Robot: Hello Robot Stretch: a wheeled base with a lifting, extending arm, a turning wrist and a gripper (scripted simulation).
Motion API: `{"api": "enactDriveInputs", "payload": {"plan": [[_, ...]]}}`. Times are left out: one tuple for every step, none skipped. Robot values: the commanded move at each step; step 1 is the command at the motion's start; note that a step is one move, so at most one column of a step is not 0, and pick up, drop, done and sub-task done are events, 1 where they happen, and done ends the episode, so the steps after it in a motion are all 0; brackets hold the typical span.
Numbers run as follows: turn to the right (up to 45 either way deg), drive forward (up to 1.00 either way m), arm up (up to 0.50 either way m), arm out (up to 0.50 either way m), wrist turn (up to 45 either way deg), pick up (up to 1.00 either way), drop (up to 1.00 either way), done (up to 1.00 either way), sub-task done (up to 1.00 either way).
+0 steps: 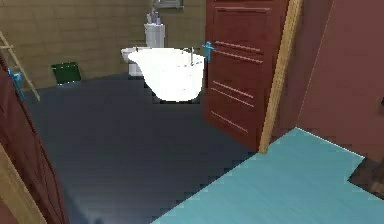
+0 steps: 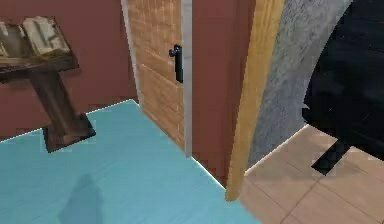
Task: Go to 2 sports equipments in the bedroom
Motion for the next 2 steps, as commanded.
{"api": "enactDriveInputs", "payload": {"plan": [[0.0, 0.8, 0.0, 0.0, 0.0, 0.0, 0.0, 0.0, 0.0], [-36.0, 0.0, 0.0, 0.0, 0.0, 0.0, 0.0, 0.0, 0.0]]}}
